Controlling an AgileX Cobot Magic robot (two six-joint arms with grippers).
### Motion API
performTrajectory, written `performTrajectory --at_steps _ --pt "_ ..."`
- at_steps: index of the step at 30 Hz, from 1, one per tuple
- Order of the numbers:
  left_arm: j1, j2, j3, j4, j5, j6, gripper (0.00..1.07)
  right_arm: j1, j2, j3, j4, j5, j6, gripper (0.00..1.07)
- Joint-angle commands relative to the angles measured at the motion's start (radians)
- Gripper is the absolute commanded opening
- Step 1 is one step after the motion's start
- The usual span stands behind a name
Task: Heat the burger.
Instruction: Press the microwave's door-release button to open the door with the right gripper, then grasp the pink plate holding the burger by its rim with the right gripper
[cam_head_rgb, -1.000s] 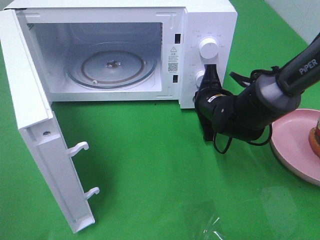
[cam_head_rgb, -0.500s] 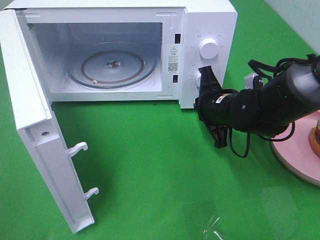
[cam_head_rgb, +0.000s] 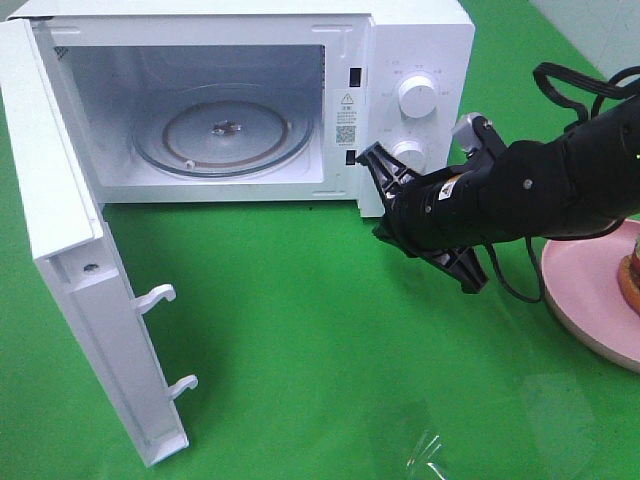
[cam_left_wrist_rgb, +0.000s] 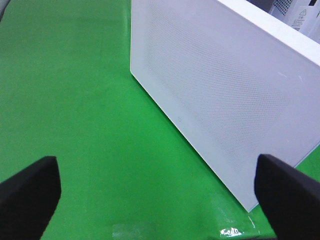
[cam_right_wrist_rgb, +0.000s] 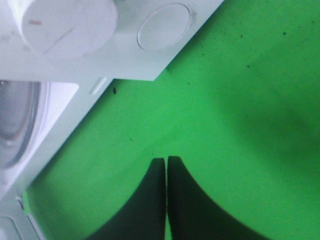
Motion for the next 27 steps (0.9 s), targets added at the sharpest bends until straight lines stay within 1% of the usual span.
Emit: performTrajectory --at_steps 1,4,5,6,8,9,10,15,16,17,18,19,21,22,23,24,25,27 --pt "0.002 -0.003 0.002 -0.01 0.0 0.002 0.98 -0.003 -0.05 0.002 -0.128 0.093 -0.071 0.03" --pt "0.002 -0.003 0.002 -0.01 0.0 0.002 0.98 -0.003 -0.06 0.002 -0.159 0.11 -0.091 0.03" --pt "0.002 -0.003 0.002 -0.01 0.0 0.002 0.98 -0.003 -0.087 0.002 -0.22 0.156 -0.13 0.04" --pt "0.002 -0.003 0.002 -0.01 0.0 0.002 0.98 -0.003 -0.087 0.002 -0.22 0.156 -0.13 0.04" --pt "0.002 -0.003 0.002 -0.01 0.0 0.002 0.98 -0.003 -0.139 0.002 -0.298 0.244 -0.181 0.05" --pt "0.002 -0.003 0.002 -0.01 0.0 0.002 0.98 -0.003 -0.139 0.002 -0.298 0.244 -0.181 0.05" --pt "0.002 -0.003 0.002 -0.01 0.0 0.002 0.98 -0.003 -0.16 0.002 -0.321 0.299 -0.204 0.05" --pt "0.002 -0.003 0.002 -0.01 0.0 0.002 0.98 -0.003 -0.187 0.002 -0.332 0.378 -0.258 0.05" --pt "0.002 -0.003 0.002 -0.01 0.0 0.002 0.98 -0.003 -0.203 0.002 -0.34 0.433 -0.301 0.05" --pt "0.002 -0.003 0.002 -0.01 0.0 0.002 0.98 -0.003 -0.203 0.002 -0.34 0.433 -0.301 0.05" --pt "0.002 -0.003 0.002 -0.01 0.0 0.002 0.98 -0.003 -0.217 0.002 -0.341 0.495 -0.357 0.05" --pt "0.002 -0.003 0.002 -0.01 0.0 0.002 0.98 -0.003 -0.217 0.002 -0.341 0.495 -0.357 0.05" --pt "0.002 -0.003 0.002 -0.01 0.0 0.002 0.98 -0.003 -0.247 0.002 -0.341 0.599 -0.465 0.06" --pt "0.002 -0.003 0.002 -0.01 0.0 0.002 0.98 -0.003 -0.247 0.002 -0.341 0.599 -0.465 0.06" --pt "0.002 -0.003 0.002 -0.01 0.0 0.002 0.98 -0.003 -0.26 0.002 -0.341 0.648 -0.51 0.07" --pt "0.002 -0.003 0.002 -0.01 0.0 0.002 0.98 -0.003 -0.26 0.002 -0.341 0.648 -0.51 0.07" --pt "0.002 -0.003 0.002 -0.01 0.0 0.002 0.98 -0.003 -0.268 0.001 -0.341 0.708 -0.539 0.07" --pt "0.002 -0.003 0.002 -0.01 0.0 0.002 0.98 -0.003 -0.272 0.001 -0.341 0.74 -0.554 0.08"
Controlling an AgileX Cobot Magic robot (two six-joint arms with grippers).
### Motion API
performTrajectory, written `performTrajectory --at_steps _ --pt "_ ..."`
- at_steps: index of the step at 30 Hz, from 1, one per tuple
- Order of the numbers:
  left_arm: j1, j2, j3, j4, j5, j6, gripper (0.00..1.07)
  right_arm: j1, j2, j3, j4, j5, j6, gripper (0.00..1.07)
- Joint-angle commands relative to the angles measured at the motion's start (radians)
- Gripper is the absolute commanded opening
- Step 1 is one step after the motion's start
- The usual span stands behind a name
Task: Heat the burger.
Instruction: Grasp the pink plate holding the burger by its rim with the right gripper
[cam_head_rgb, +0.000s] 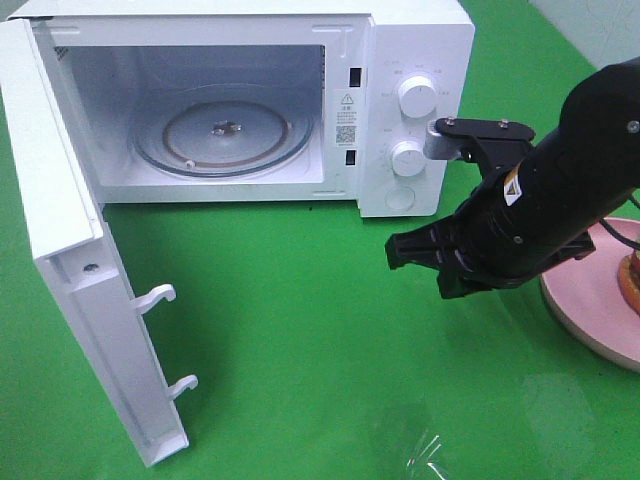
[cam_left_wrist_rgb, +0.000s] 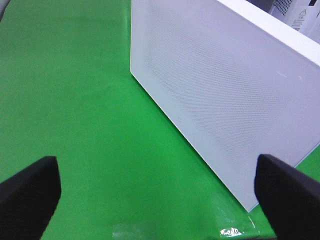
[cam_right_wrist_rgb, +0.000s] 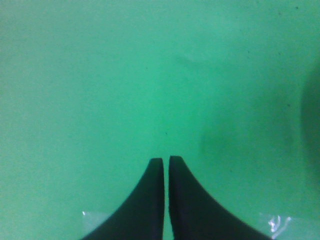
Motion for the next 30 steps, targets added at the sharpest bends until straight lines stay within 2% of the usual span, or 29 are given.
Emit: performTrajectory --at_steps 1,3,7,13,24,27,29,30 --pt "0.002 -0.003 0.002 -0.01 0.0 0.002 0.98 -0.003 -0.018 0.001 -0.009 0.087 -0.059 0.08" --pt "0.002 -0.003 0.002 -0.01 0.0 0.002 0.98 -0.003 -0.029 0.001 -0.017 0.204 -0.105 0.09" --pt "0.002 -0.003 0.002 -0.01 0.0 0.002 0.98 -0.004 -0.051 0.001 -0.063 0.298 -0.151 0.1" --pt "0.002 -0.003 0.002 -0.01 0.0 0.002 0.98 -0.014 -0.097 0.001 -0.111 0.335 -0.207 0.11" --pt "0.002 -0.003 0.002 -0.01 0.0 0.002 0.98 -0.217 -0.11 0.0 -0.121 0.318 -0.365 0.14" --pt "0.002 -0.003 0.002 -0.01 0.0 0.002 0.98 -0.247 -0.11 0.0 -0.121 0.302 -0.388 0.15" --pt "0.002 -0.003 0.002 -0.01 0.0 0.002 0.98 -0.271 -0.11 0.0 -0.121 0.282 -0.394 0.19" --pt "0.002 -0.003 0.002 -0.01 0.0 0.002 0.98 -0.29 -0.11 0.0 -0.122 0.261 -0.394 0.28"
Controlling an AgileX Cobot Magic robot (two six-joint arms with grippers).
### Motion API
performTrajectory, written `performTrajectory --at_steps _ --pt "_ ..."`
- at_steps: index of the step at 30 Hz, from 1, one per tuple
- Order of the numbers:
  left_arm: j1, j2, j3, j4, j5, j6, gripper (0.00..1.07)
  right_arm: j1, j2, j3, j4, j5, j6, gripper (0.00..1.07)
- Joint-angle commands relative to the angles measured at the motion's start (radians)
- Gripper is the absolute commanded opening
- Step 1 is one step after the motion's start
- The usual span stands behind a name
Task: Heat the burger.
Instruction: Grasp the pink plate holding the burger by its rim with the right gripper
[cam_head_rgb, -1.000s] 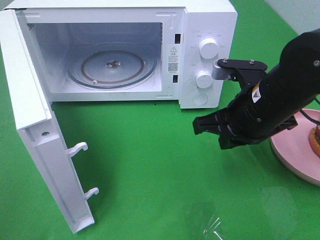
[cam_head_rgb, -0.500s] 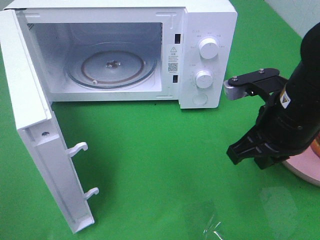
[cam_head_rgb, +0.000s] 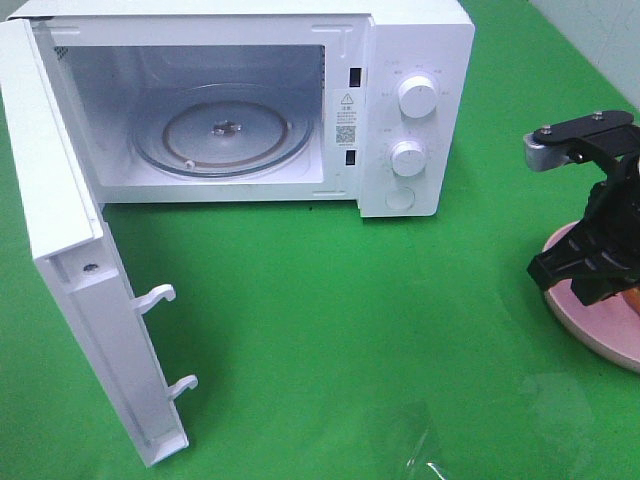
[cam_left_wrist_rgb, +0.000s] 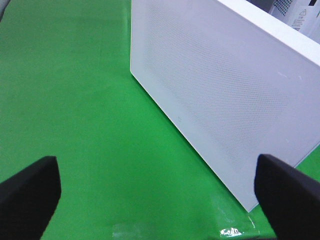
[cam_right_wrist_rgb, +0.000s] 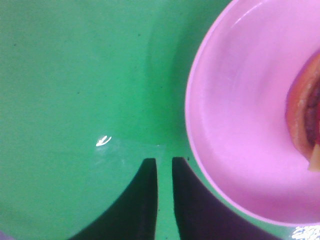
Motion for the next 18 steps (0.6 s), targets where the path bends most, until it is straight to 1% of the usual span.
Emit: performTrajectory --at_steps 1,2,3,4,5,6,7,8,9,11,15,18 --pt "0.002 -0.003 0.002 -0.01 0.0 0.002 0.98 -0.026 -0.007 0.0 -0.008 -0.029 -0.023 0.28" --pt "0.002 -0.003 0.002 -0.01 0.0 0.002 0.98 -0.032 -0.007 0.0 -0.021 -0.045 -0.023 0.44" --pt "0.002 -0.003 0.002 -0.01 0.0 0.002 0.98 -0.032 -0.007 0.0 -0.029 -0.049 -0.023 0.51" --pt "0.002 -0.003 0.002 -0.01 0.0 0.002 0.98 -0.032 -0.007 0.0 -0.029 -0.049 -0.023 0.51" --pt "0.002 -0.003 0.002 -0.01 0.0 0.002 0.98 -0.032 -0.007 0.0 -0.032 -0.062 -0.022 0.69" --pt "0.002 -0.003 0.002 -0.01 0.0 0.002 0.98 -0.032 -0.007 0.0 -0.032 -0.062 -0.022 0.69" --pt "0.002 -0.003 0.002 -0.01 0.0 0.002 0.98 -0.032 -0.007 0.0 -0.032 -0.075 -0.017 0.88" --pt "0.002 -0.003 0.002 -0.01 0.0 0.002 0.98 -0.032 -0.007 0.0 -0.032 -0.075 -0.017 0.88" --pt "0.002 -0.003 0.002 -0.01 0.0 0.002 0.98 -0.032 -0.007 0.0 -0.032 -0.096 -0.017 1.0" --pt "0.002 -0.003 0.002 -0.01 0.0 0.002 0.98 -0.032 -0.007 0.0 -0.032 -0.111 -0.017 1.01" --pt "0.002 -0.003 0.002 -0.01 0.0 0.002 0.98 -0.042 0.014 0.0 -0.032 -0.116 -0.01 1.0" --pt "0.002 -0.003 0.002 -0.01 0.0 0.002 0.98 -0.066 0.072 0.0 -0.03 -0.115 0.006 0.99"
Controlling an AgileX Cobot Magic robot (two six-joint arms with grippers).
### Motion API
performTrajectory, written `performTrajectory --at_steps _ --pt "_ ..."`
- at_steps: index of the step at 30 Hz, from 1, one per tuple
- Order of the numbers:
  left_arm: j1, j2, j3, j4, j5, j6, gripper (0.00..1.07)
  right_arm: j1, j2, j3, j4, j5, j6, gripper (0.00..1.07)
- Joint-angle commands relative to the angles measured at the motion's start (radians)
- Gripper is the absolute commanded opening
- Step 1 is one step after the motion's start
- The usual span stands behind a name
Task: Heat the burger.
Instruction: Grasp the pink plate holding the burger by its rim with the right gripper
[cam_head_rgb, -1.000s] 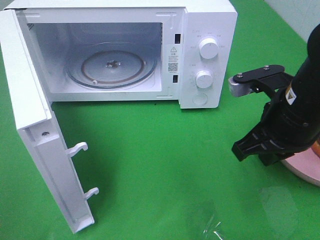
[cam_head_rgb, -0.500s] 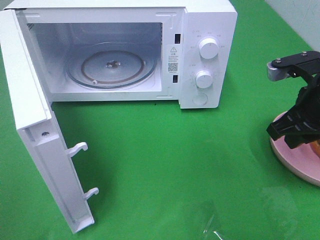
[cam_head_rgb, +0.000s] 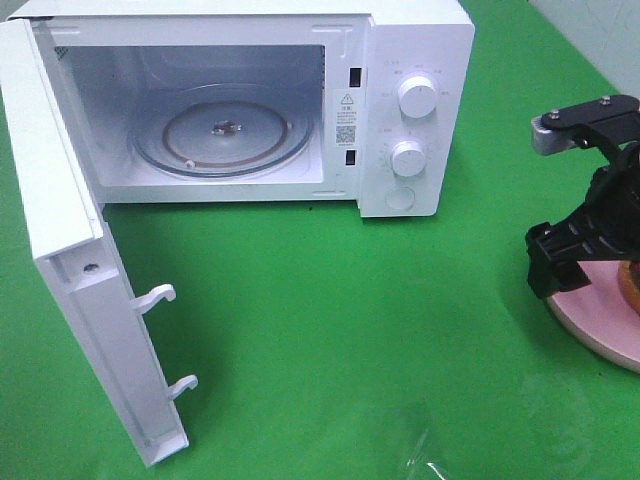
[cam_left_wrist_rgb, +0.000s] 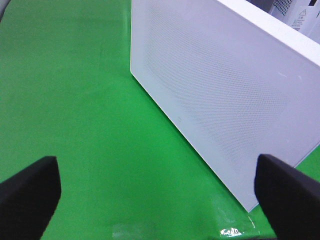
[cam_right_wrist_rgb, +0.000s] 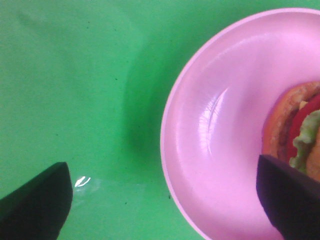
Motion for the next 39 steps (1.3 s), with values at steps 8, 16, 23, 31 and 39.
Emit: performTrajectory --at_steps 8,16,23,31,39 --pt "0.002 -0.003 0.002 -0.01 0.0 0.002 0.98 -0.03 0.124 -0.001 -0.004 -0.07 0.01 0.97" --pt "0.002 -0.003 0.002 -0.01 0.0 0.002 0.98 -0.064 0.203 -0.001 -0.004 -0.138 0.001 0.95" --pt "0.002 -0.003 0.002 -0.01 0.0 0.002 0.98 -0.065 0.261 -0.001 -0.001 -0.167 -0.013 0.93" --pt "0.002 -0.003 0.002 -0.01 0.0 0.002 0.98 -0.111 0.305 -0.004 0.003 -0.219 -0.02 0.91" --pt "0.002 -0.003 0.002 -0.01 0.0 0.002 0.98 -0.109 0.354 -0.004 0.003 -0.225 -0.023 0.86"
